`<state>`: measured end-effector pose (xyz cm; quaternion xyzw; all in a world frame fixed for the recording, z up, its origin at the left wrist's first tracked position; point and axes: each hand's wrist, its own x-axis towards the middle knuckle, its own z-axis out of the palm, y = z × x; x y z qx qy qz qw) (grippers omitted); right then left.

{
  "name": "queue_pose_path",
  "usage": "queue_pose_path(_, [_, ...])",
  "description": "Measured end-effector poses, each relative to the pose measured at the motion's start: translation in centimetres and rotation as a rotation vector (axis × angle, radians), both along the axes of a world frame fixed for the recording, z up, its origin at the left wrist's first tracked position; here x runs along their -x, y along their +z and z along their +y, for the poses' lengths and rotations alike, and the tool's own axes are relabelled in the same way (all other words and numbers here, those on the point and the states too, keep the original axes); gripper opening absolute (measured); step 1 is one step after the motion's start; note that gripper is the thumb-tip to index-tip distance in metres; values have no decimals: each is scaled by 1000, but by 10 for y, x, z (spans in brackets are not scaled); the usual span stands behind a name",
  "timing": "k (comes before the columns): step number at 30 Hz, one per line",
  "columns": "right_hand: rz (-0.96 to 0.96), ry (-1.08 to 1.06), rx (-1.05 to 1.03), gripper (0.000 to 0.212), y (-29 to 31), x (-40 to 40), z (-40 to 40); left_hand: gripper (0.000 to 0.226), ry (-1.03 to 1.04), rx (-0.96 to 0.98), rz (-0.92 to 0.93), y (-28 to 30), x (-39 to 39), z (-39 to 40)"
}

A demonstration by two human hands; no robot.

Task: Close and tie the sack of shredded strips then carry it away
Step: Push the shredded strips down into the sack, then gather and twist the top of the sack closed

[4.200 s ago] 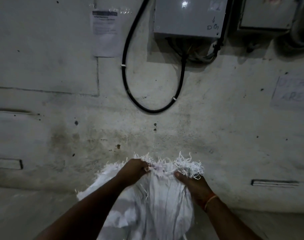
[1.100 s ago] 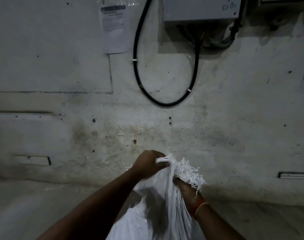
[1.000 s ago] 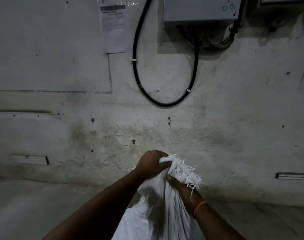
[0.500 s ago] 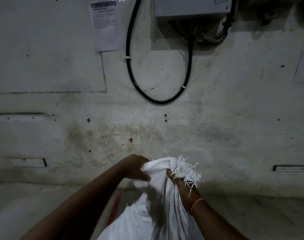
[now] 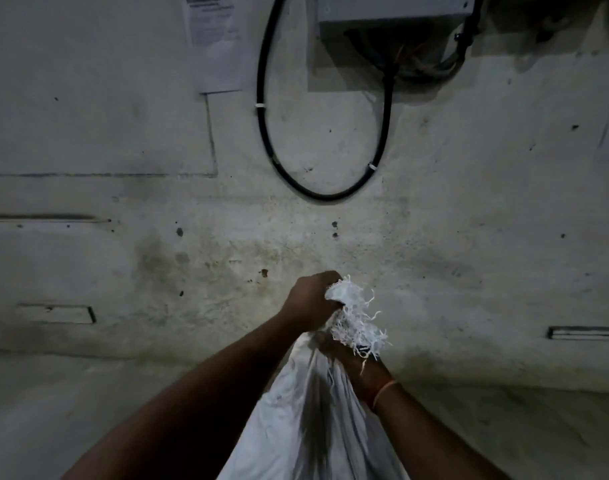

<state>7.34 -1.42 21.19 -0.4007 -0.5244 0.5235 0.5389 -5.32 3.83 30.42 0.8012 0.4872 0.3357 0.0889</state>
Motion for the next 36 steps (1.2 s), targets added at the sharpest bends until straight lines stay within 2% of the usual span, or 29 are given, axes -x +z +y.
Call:
queue_pose_path(1, [-71,-13,-38,75,3,-1,2,34,18,7,-26,-4,-3,1])
queue_pose_path(3, [-342,-112,-133,69,13,-1,6,36,17,74,-122,-8,-5,0])
queue_pose_path(5, [-580,-177,-201,78,21,3,10,46,-91,258,-390,-9,-1,-7])
queue_pose_path(7, [-621,-180,-187,72,20,3,18,67,-203,368,-717,-21,11,-22])
queue_pose_path(8, [-597,-196,-132,62,15,1,25,78,-179,324,-767,-32,19,-31])
queue_pose_path(9, [-624,-194,-86,53,8,0,32,89,-115,262,-739,-50,30,-37])
queue_pose_path(10, [-751,-241,-76,49,6,3,38,100,-43,229,-685,-71,40,-44])
queue_pose_path(12, [-667,-224,-40,48,-1,7,52,125,50,274,-483,-116,55,-56])
queue_pose_path(13, [-531,-189,-33,49,4,16,53,138,62,289,-350,-136,56,-58])
queue_pose_path(14, [-487,-174,-73,49,12,24,56,148,47,270,-239,-151,54,-57])
queue_pose_path(16, [-495,-144,-156,45,19,39,65,157,-23,166,-199,-167,43,-47])
queue_pose_path(18, [-513,-143,-229,42,20,49,73,149,33,102,-277,-171,26,-29])
queue_pose_path(20, [-515,-144,-280,39,13,54,83,131,207,117,-391,-172,8,-12])
queue_pose_path(22, [-688,-244,-344,36,7,48,87,102,356,130,-524,-172,-3,4])
queue_pose_path(23, [-677,-244,-333,38,3,42,87,82,376,126,-570,-174,-2,13])
queue_pose_path(24, [-700,-251,-334,44,-4,36,87,63,360,115,-594,-177,1,23])
queue_pose_path(26, [-570,-236,-234,66,-18,25,80,37,297,105,-574,-181,9,40])
queue_pose_path(28, [-498,-251,-211,76,-48,7,72,31,247,104,-559,-184,14,49])
queue_pose_path(30, [-424,-231,-146,67,-79,-5,55,26,187,101,-568,-185,14,51])
queue_pose_path(32, [-372,-221,-89,86,-114,-4,44,27,148,89,-599,-181,9,49])
queue_pose_path(33, [-352,-205,-53,92,-128,-2,40,36,124,74,-614,-180,6,48])
queue_pose_path(35, [-379,-193,-69,86,-143,5,33,47,72,59,-596,-178,2,47])
queue_pose_path(36, [-419,-187,-130,81,-149,5,35,44,62,83,-571,-177,-1,46])
